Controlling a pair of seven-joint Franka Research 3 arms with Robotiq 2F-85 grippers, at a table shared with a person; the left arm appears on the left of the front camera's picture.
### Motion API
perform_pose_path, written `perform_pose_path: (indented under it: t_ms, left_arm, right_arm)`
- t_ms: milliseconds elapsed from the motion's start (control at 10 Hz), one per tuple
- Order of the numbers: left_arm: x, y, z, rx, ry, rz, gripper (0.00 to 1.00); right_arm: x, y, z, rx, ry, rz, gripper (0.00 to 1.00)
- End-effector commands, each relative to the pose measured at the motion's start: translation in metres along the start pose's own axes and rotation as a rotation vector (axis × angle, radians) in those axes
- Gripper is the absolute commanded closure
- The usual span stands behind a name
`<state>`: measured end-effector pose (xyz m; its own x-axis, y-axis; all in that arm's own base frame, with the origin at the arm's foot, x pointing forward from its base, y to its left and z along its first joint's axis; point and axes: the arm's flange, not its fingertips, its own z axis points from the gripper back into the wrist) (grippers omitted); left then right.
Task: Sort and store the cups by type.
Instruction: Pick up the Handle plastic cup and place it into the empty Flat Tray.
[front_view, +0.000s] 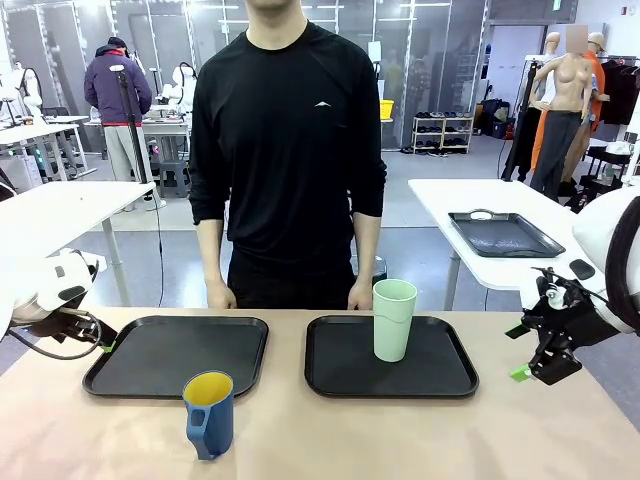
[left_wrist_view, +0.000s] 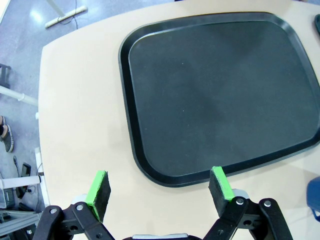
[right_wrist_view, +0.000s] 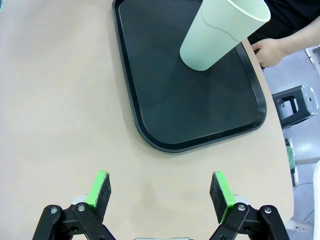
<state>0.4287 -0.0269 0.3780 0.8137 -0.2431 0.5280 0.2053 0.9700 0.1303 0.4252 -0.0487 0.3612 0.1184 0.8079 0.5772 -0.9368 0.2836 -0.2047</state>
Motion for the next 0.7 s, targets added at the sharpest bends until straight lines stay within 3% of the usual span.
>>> perform_pose_path:
  t_ms: [0,600]
  left_arm:
    - [-0.0002,-0.0002,-0.0001,0.003,0.004,-0.008,0.00]
    - [-0.0002,-0.0002,-0.0001,0.003,0.004,-0.008,0.00]
  right_arm:
    - [0.0006,-0.0006,-0.0002,0.006,0.001,0.002,0.00]
    - [0.0006,-0.0006,-0.0002,0.006,0.001,0.002,0.00]
